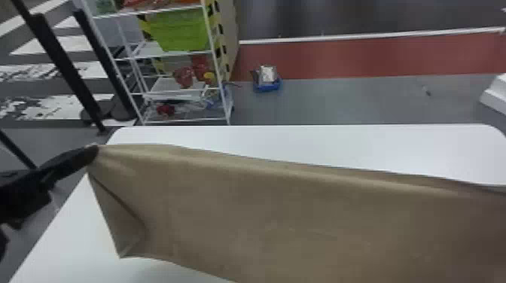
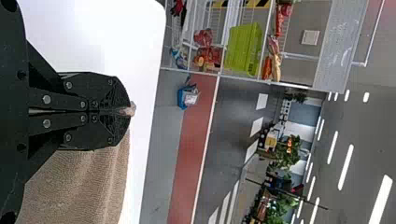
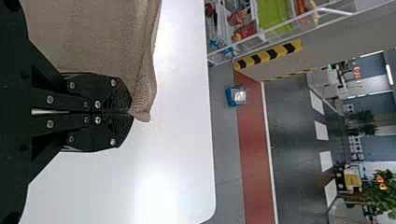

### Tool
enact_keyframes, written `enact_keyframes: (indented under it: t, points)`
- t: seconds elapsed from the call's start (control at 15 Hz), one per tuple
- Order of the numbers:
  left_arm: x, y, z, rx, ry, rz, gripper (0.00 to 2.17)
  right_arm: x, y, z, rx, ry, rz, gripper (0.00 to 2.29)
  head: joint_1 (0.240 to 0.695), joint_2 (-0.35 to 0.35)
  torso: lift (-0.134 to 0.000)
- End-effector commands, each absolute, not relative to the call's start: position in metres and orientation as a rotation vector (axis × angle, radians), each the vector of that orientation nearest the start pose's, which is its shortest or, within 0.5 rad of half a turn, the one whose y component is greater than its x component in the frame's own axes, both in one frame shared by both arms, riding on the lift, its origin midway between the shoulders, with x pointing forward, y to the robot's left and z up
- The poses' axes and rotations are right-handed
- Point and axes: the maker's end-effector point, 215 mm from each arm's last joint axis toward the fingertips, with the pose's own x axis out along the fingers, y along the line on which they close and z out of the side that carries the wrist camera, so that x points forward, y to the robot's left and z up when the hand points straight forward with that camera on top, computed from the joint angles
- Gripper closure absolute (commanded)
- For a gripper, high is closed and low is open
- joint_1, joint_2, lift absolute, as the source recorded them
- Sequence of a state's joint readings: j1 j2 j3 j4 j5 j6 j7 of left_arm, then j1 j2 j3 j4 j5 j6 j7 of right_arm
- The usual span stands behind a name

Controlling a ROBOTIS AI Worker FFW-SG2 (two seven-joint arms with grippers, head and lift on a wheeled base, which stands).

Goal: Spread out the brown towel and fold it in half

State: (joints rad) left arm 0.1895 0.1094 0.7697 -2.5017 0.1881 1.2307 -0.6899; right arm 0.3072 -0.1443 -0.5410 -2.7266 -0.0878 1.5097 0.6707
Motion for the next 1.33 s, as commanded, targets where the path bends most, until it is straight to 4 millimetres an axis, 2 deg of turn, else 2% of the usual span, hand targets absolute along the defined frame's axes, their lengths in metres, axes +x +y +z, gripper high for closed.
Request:
enact_keyframes:
  t: [0.0, 0.13, 0.27, 0.33, 0.47, 0.53, 0.6, 0.67, 0.87, 1.0, 1.13, 1.27]
  points:
    - [0.457, 0.413, -0.257, -0.135, 0.345, -0.095, 1.32, 0.408, -0.309, -0.310, 0.071, 0.645, 0.195, 1.66, 0.695, 0.147, -0.124]
    - [0.485, 0.409, -0.271, -0.114, 0.336, -0.108, 1.32, 0.442, -0.297, -0.331, 0.012, 0.656, 0.202, 1.66, 0.695, 0.137, -0.124]
    - [0.509, 0.409, -0.286, -0.073, 0.322, -0.103, 1.32, 0.491, -0.293, -0.341, -0.097, 0.592, 0.189, 1.66, 0.695, 0.132, -0.124]
    - [0.512, 0.411, -0.288, -0.062, 0.310, -0.099, 1.32, 0.501, -0.285, -0.341, -0.108, 0.573, 0.209, 1.66, 0.695, 0.127, -0.124]
    - [0.507, 0.418, -0.285, -0.069, 0.299, -0.099, 1.32, 0.497, -0.285, -0.334, -0.102, 0.548, 0.216, 1.66, 0.695, 0.133, -0.124]
    - [0.496, 0.421, -0.281, -0.081, 0.293, -0.107, 1.32, 0.483, -0.286, -0.324, -0.091, 0.528, 0.225, 1.66, 0.695, 0.138, -0.124]
    - [0.479, 0.425, -0.267, -0.100, 0.281, -0.114, 1.32, 0.468, -0.287, -0.306, -0.064, 0.506, 0.239, 1.66, 0.695, 0.142, -0.124]
    - [0.463, 0.422, -0.261, -0.139, 0.292, -0.139, 1.32, 0.452, -0.291, -0.294, -0.037, 0.499, 0.251, 1.66, 0.695, 0.146, -0.124]
    - [0.399, 0.411, -0.233, -0.245, 0.320, -0.217, 1.32, 0.395, -0.316, -0.256, 0.015, 0.460, 0.255, 1.66, 0.695, 0.152, -0.124]
    - [0.354, 0.401, -0.226, -0.374, 0.387, -0.268, 1.32, 0.364, -0.332, -0.235, 0.073, 0.457, 0.264, 1.66, 0.695, 0.140, -0.124]
    - [0.323, 0.405, -0.215, -0.438, 0.383, -0.283, 1.33, 0.334, -0.336, -0.223, 0.157, 0.473, 0.295, 1.66, 0.695, 0.117, -0.124]
    - [0.311, 0.412, -0.203, -0.434, 0.377, -0.298, 1.33, 0.310, -0.342, -0.209, 0.215, 0.469, 0.315, 1.66, 0.695, 0.118, -0.124]
